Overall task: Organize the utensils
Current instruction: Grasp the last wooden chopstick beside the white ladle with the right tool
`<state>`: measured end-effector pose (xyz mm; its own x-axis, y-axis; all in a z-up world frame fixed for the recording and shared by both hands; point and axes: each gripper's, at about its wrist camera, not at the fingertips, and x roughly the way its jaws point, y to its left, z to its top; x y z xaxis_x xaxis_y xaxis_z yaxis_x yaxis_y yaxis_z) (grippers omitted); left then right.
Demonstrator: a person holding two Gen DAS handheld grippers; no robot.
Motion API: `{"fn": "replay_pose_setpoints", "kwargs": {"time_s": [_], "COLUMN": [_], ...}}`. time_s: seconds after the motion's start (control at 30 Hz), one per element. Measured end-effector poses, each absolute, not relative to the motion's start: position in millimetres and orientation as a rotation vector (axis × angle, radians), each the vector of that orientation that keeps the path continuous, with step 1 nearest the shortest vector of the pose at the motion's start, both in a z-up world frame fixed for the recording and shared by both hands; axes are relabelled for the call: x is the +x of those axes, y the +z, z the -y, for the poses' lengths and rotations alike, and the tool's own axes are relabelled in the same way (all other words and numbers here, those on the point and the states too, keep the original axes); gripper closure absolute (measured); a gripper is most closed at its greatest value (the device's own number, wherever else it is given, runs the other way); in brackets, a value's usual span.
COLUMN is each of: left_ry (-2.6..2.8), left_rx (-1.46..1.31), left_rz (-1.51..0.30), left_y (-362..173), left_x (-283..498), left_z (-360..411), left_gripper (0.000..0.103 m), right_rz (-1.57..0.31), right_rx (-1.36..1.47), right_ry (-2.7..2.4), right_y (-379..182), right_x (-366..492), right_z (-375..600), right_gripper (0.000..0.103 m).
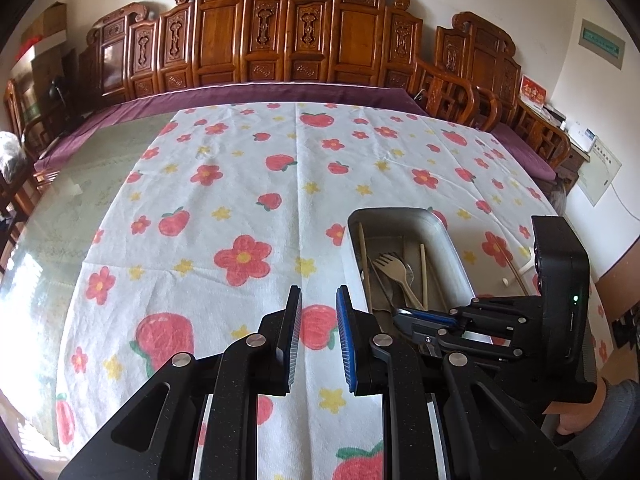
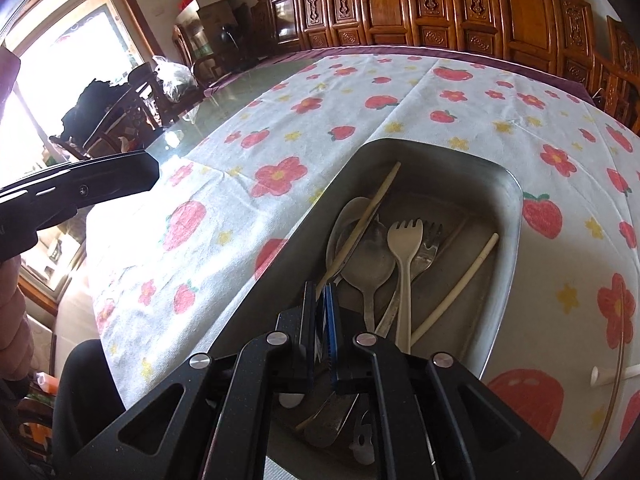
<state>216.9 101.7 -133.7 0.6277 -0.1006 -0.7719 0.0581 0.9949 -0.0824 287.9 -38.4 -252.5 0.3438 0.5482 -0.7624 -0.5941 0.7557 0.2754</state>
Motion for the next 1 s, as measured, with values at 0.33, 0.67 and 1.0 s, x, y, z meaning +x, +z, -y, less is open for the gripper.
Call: {"fn": "replay_pose_setpoints", "kwargs": {"time_s": [0.33,0.67,1.0], "left_ry": [-0.112,-0.176,-0.209], "left_rx": [-0.054,-0.059,-0.025], "left_rz": [-0.880,-0.889,-0.896], "left_y": [-130.0,-136.0,-139.6], "left_x": [209.0,197.5,185.9], "left_z": [-89.6,-55.6,-32.8], "left_gripper": [0.087,0.078,0.065], "right_rz": [-0.913,-0.864,-0.960], "right_rx": [-0.049,-0.084,-0.101], "right_ry": [0.716,0.532,0.341], "right_y": [-228.5,-208.8,-267.6], "right_x": [276.7,249.0,265.6], "right_z": [64.1,176.7,254.3], "right_gripper": [0.095,0.095,0.082]}}
